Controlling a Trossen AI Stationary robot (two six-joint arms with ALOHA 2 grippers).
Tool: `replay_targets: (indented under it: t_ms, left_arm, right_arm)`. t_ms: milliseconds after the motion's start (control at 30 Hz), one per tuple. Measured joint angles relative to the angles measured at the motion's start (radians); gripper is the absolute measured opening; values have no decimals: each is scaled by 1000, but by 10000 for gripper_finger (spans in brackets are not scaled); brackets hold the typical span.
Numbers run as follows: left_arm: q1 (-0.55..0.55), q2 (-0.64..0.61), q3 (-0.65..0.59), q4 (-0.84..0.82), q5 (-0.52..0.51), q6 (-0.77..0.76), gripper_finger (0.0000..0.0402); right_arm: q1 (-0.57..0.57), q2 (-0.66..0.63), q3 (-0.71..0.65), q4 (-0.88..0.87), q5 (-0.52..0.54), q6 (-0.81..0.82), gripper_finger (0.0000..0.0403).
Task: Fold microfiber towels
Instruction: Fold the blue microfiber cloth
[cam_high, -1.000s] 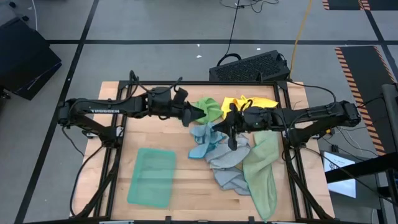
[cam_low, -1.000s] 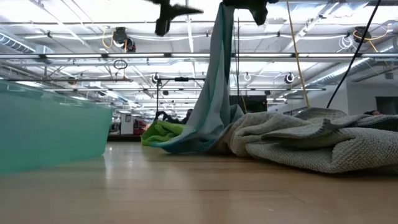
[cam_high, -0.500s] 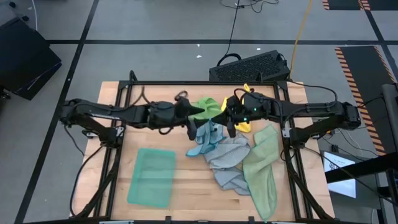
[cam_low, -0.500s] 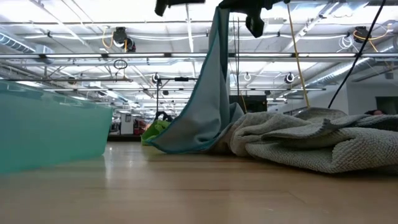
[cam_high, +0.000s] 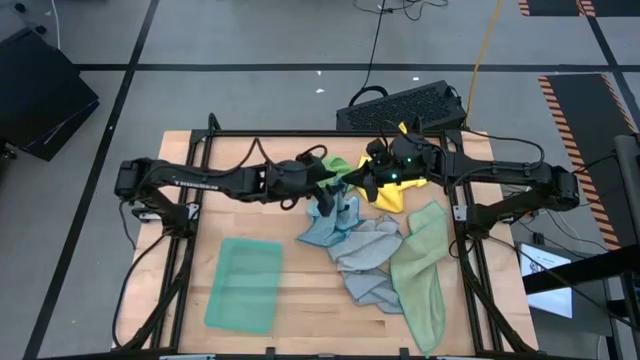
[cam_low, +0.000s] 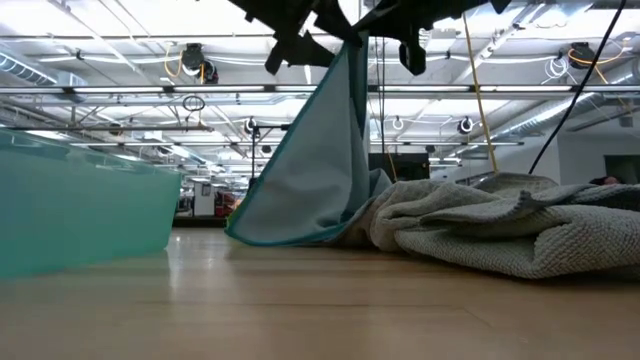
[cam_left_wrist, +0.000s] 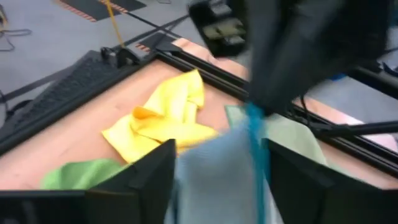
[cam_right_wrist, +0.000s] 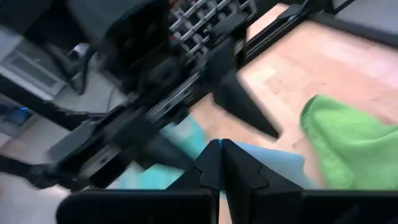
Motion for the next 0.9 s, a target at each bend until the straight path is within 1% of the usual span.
replay_targets:
  t_ms: [100,233,267,367,433,500,700,800,900]
  left_arm:
    - [25,-9,0,-17,3,21,140]
    - [68,-26,1,-26,83,60,28]
    - [80,-28,1,-25,103,62,15]
    - [111,-29,1,-25,175,41,14]
    - [131,-43,0,-38,221,13,9]
    - [151,-55,2,-24,265,-36,5]
    - [201,-96,1,-61,399,-163,3]
    - [234,-103,1,-58,454,-248,4]
    - [259,-103,1,-60,478,-317,3]
  right_arm:
    - [-8,0,0,0,-23,11,3]
    - [-13,0,0,1,-38,7,4]
    - [-15,0,0,0,-43,2,4]
    - [-19,0,0,0,-46,-32,10]
    - [-19,-7,0,-11,-44,-70,26]
    - [-18,-15,0,-15,-14,-100,51]
    - [-22,-54,0,-84,85,-197,147]
    - [-21,-57,0,-83,87,-250,184]
    - [-3,-44,0,-58,90,-282,209]
